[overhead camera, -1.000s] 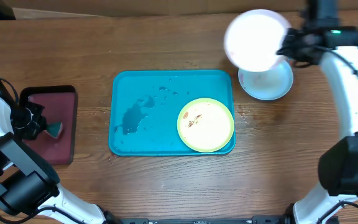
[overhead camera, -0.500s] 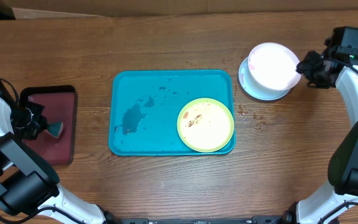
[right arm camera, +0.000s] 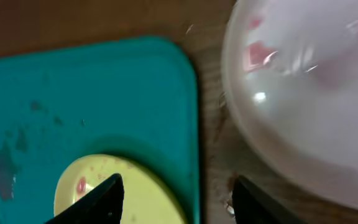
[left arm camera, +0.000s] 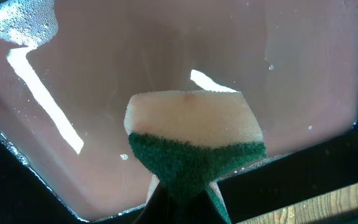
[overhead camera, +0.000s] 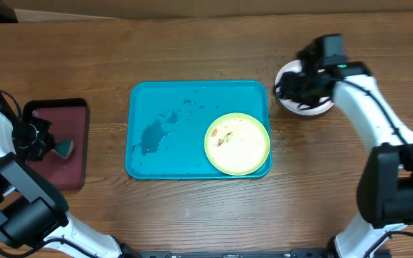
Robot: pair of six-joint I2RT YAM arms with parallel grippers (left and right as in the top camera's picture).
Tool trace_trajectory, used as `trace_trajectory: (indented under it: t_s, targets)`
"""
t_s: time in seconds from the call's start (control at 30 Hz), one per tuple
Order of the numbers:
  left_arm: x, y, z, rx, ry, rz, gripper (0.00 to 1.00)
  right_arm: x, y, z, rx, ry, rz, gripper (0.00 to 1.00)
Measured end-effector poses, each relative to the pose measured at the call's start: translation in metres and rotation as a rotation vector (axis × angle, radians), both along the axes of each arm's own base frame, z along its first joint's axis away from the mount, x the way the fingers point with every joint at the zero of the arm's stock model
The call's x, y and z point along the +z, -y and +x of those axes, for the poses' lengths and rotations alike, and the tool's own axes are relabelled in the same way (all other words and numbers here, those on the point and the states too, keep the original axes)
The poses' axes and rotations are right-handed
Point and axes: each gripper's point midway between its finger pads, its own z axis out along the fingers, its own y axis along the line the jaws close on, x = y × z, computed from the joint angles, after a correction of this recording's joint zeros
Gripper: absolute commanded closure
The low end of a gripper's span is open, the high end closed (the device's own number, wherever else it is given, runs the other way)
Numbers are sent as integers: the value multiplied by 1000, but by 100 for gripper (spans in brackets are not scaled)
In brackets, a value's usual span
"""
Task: Clean dirty plates on tray and stack at the side
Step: 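Move the right gripper to the yellow plate rim and grip it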
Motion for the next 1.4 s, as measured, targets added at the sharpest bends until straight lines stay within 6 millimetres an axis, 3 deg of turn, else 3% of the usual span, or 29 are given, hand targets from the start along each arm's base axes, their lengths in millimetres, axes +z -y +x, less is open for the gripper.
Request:
trace_trajectory:
  t_s: [0.07,0.17,0.23,0.3,0.4,0.57,0.73,1.13,1.4]
  targets:
    - [0,0,0,-5,0,1,96,-4,-20,-9,56,0,-54,42]
    - [0,0,0,-11,1,2,96,-7,-33,-13,115,26,-135,43]
    - [0,0,0,-12,1,2,96,-9,-35,-14,134,42,-189,46]
    - [0,0,0,-15,0,2,96,-11,-32,-17,131,34,-224,55]
    - [0,0,0,-15,0,2,96,-17,-25,-33,83,-52,-239,65]
    - [0,0,0,-15,1,2,96,-23,-24,-70,-3,-241,-200,54]
    - [0,0,0,-15,0,2,96,-25,-31,-93,-54,-328,-222,47]
    - [0,0,0,-15,1,2,96,-33,-56,-148,-321,-450,-368,49]
    - [0,0,0,-15,1,2,96,-49,-51,-159,-407,-457,-405,50]
